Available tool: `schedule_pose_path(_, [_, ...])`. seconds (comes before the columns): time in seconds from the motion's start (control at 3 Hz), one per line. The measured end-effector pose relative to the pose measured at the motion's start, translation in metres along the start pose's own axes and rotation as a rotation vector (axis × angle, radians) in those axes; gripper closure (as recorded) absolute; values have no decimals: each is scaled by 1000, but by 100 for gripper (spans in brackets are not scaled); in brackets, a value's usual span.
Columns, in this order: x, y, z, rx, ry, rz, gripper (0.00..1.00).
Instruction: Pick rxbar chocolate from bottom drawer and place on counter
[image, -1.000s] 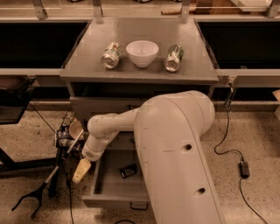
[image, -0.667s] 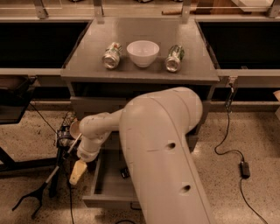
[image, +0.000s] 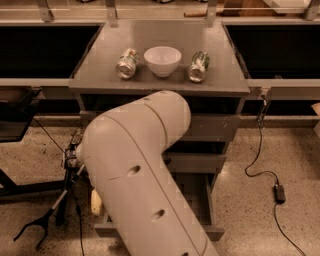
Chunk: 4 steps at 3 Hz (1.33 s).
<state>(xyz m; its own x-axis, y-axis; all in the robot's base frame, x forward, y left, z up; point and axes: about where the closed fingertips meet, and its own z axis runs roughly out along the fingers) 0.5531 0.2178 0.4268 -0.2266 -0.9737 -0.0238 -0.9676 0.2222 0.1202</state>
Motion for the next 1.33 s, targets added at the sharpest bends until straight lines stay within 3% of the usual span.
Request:
schedule_pose_path(0.33, [39, -22, 21, 75, 123, -1, 0])
schedule_pose_path(0.67, [88, -50, 41, 180, 216, -12, 0])
schedule_pose_path(1.33, [84, -50, 42, 200, 190, -31, 0])
